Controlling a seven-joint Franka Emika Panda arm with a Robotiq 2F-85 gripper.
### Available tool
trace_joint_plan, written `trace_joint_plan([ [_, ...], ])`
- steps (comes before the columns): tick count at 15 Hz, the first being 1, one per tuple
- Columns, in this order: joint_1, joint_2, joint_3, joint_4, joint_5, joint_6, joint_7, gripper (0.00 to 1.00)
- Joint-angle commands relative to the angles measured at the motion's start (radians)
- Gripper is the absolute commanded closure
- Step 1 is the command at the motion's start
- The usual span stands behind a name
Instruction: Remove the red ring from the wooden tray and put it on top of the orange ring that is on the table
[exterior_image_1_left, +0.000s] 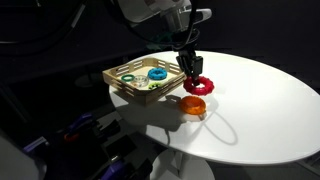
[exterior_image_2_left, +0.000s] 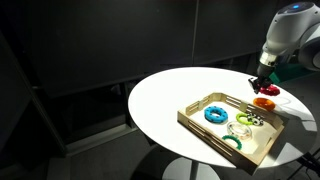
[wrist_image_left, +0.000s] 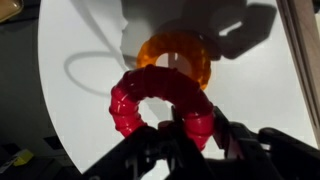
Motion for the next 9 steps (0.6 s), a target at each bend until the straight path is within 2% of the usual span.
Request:
trace_joint_plan([
  [1, -0.010, -0.027, -0.002, -0.049, -0.056, -0.005, 0.048, 0.90],
  [7, -0.013, -0.013, -0.001, -0.051, -0.124, 0.003, 0.094, 0.90],
  [8, -0.013, -0.014, 0.000, -0.051, -0.132, 0.002, 0.103, 0.58],
  [9, -0.014, -0.014, 0.001, -0.051, -0.141, 0.001, 0.109, 0.42],
])
